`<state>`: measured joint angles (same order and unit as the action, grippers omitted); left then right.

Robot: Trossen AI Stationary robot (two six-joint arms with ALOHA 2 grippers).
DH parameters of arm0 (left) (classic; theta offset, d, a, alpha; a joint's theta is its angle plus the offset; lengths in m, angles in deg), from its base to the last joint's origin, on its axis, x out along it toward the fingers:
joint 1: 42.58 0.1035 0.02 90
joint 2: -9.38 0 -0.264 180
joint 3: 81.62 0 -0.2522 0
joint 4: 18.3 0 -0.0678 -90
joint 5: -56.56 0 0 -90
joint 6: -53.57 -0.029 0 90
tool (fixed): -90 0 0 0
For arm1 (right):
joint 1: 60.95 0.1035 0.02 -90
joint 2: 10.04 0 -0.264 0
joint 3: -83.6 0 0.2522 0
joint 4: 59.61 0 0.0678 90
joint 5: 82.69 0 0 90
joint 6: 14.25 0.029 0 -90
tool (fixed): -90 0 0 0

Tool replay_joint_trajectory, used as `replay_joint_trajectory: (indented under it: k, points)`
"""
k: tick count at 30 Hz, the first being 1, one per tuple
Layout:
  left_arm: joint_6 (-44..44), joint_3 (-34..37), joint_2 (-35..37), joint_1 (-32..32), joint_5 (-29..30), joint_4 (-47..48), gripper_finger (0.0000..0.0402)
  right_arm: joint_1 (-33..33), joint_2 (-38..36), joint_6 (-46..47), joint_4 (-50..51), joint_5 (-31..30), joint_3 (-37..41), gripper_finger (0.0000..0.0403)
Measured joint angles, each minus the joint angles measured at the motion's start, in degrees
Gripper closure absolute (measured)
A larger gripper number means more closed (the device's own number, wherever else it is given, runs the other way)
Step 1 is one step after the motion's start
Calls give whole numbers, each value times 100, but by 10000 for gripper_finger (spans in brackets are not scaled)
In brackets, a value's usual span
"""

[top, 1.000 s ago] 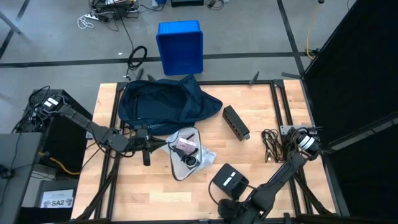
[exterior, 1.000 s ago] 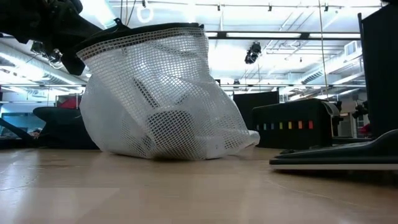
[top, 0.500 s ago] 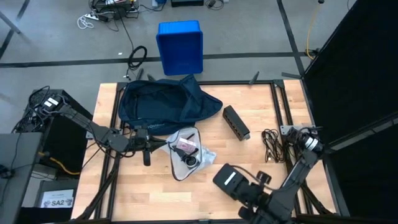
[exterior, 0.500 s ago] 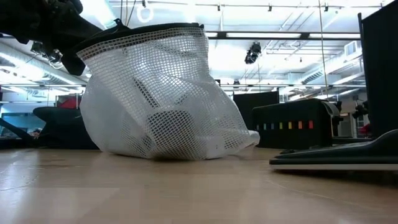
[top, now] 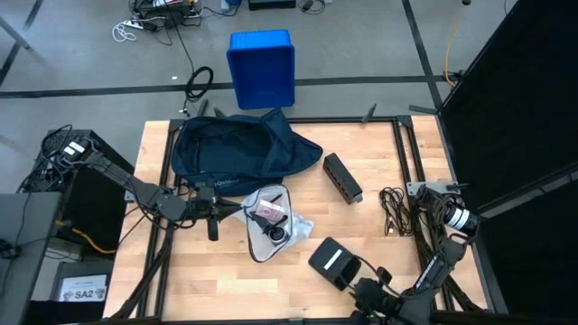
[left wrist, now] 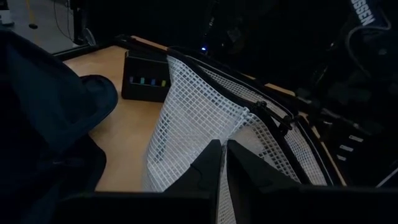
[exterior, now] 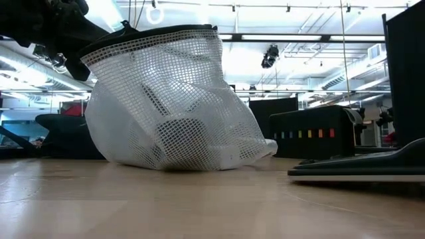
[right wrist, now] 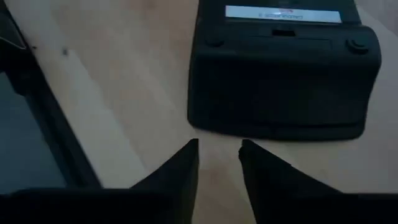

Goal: Unpack backpack
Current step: Put the black calculator into the white mesh envelope

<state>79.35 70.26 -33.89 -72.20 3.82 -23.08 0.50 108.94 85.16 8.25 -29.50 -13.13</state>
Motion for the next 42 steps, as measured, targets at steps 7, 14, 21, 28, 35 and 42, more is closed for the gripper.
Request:
replay_joint_trajectory:
  k: [7, 14, 21, 28, 35, 42]
  points:
    - [0, 2, 0, 0, 0, 4, 401, -21, 0, 546, -39, 97, 373, 186]
    - [0, 2, 0, 0, 0, 4, 401, -81, 0, 440, -35, 161, 661, 97]
    - [-1, 2, 0, 0, 0, 4, 401, -317, -44, 414, -52, 141, 975, 65]
    - [0, 2, 0, 0, 0, 4, 401, -585, -2, 869, 884, -166, 1050, 86]
    - [0, 2, 0, 0, 0, 4, 401, -750, -8, 875, 944, -700, 1037, 128]
    - [-2, 2, 0, 0, 0, 4, 401, -674, -37, 781, 667, -1220, 593, 151]
